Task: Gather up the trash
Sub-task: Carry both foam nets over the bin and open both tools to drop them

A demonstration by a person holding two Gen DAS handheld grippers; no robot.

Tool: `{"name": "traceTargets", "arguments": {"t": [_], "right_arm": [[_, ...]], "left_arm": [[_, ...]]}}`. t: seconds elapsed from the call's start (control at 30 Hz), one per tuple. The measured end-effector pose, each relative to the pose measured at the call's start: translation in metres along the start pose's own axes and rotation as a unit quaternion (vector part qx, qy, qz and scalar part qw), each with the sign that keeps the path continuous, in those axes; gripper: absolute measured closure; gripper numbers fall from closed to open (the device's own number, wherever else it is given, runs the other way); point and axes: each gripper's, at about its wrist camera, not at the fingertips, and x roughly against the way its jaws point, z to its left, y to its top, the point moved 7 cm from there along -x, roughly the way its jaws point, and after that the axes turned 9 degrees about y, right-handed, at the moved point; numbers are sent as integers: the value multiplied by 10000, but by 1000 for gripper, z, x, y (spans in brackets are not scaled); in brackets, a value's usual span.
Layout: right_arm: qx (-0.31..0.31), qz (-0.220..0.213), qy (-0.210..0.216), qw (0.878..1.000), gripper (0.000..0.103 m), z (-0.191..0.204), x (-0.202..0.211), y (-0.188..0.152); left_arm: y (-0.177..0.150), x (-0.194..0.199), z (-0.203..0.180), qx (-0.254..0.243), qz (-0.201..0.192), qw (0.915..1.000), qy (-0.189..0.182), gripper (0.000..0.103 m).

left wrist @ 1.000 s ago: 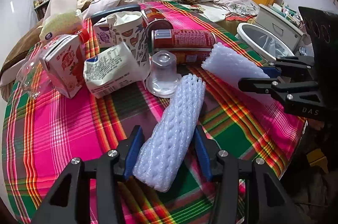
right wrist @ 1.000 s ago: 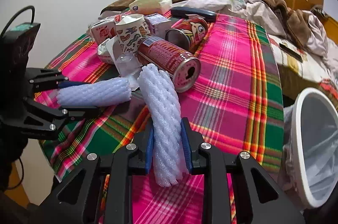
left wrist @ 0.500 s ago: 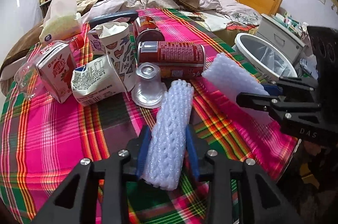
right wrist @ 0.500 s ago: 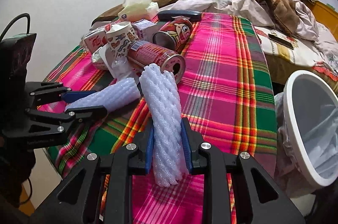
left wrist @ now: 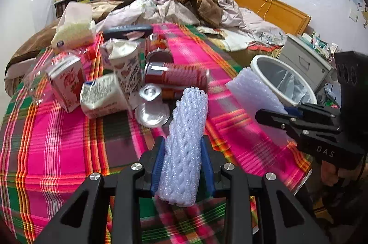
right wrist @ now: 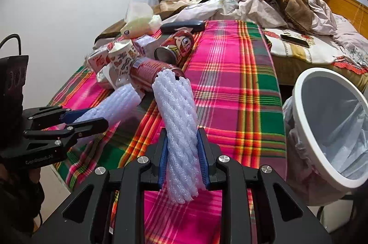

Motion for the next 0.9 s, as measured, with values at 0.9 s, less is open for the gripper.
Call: {"name": "traceTargets", "arguments": {"t": [0.9], "right_arm": [[-959,-1056,-1298,9812,78,-114,94,18]], "left_arm": [[82,-1,-136,-398,-680,9958,-460,70]]}}
